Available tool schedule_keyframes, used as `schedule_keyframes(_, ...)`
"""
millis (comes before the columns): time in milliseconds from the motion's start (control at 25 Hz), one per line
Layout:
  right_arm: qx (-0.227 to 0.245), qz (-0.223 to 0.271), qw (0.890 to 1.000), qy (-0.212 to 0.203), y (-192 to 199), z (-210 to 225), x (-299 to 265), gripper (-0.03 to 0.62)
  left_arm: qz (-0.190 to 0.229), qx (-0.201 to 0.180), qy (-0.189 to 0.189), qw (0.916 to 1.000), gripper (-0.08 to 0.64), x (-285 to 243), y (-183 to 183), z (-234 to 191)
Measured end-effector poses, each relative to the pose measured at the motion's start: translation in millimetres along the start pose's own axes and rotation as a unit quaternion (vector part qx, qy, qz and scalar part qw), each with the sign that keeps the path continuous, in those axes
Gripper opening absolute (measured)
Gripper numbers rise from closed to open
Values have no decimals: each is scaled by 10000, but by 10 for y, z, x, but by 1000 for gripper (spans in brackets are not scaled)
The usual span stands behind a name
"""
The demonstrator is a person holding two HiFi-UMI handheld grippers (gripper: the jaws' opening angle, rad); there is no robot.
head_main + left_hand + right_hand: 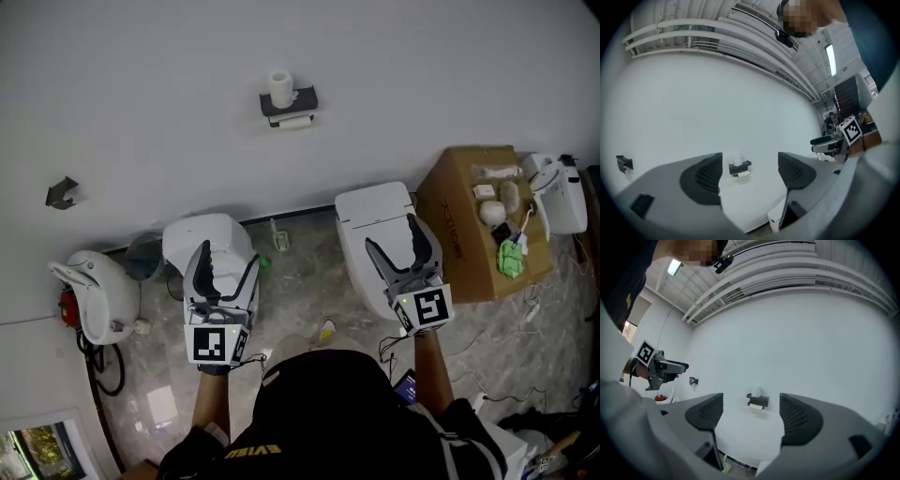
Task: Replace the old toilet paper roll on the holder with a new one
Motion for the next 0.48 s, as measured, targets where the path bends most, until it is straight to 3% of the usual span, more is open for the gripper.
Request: schedule_keyframes(480,-48,-241,9996,-150,248,30,-813,367,-228,192,-222,9993,379,-463,367,-573)
Point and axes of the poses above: the fingertips, and each gripper's own axes: x backward along the fingers, z to its right, y out of its underside, the point moved 5 cm from there along x, backward along the fingers, and after that the axes turned 15 degrees about y, right-handed, at the moved point
